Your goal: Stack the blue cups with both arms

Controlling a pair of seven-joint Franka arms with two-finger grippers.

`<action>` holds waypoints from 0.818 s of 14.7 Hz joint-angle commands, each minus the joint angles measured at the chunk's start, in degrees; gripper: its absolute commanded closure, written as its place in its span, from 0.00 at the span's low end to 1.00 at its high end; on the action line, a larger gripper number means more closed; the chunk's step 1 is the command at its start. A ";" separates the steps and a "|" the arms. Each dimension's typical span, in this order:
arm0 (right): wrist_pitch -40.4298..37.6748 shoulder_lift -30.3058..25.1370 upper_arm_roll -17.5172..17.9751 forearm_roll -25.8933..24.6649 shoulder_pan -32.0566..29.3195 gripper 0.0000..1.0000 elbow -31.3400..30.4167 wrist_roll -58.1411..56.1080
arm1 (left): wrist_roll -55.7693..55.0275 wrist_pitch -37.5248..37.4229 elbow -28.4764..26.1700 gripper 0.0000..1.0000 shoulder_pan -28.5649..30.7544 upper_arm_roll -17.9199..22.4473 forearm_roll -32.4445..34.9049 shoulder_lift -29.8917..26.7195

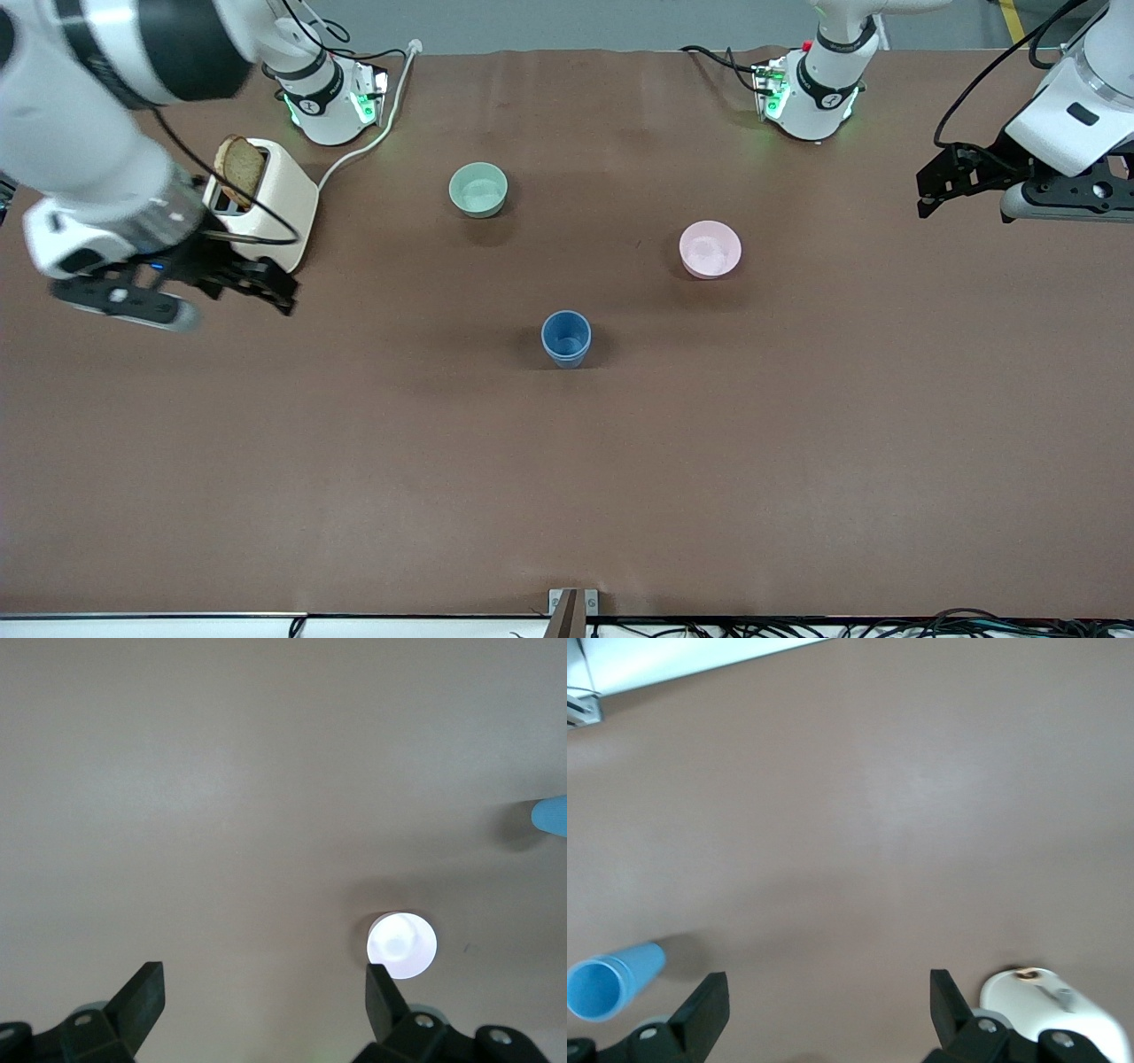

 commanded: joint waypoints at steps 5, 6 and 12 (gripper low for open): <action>-10.15 -4.30 0.56 -0.72 -12.23 0.00 5.46 -12.83 | 0.99 0.38 -0.24 0.00 -0.40 -0.04 -0.28 -0.47; -10.15 -4.30 0.56 -0.72 -12.84 0.00 5.55 -13.11 | 0.99 0.47 -0.24 0.00 -0.40 -0.12 -0.28 -0.47; -13.67 -4.83 2.04 -0.55 -21.44 0.00 4.67 -23.65 | 0.99 0.21 -0.15 0.00 -0.49 -0.12 -0.20 -0.47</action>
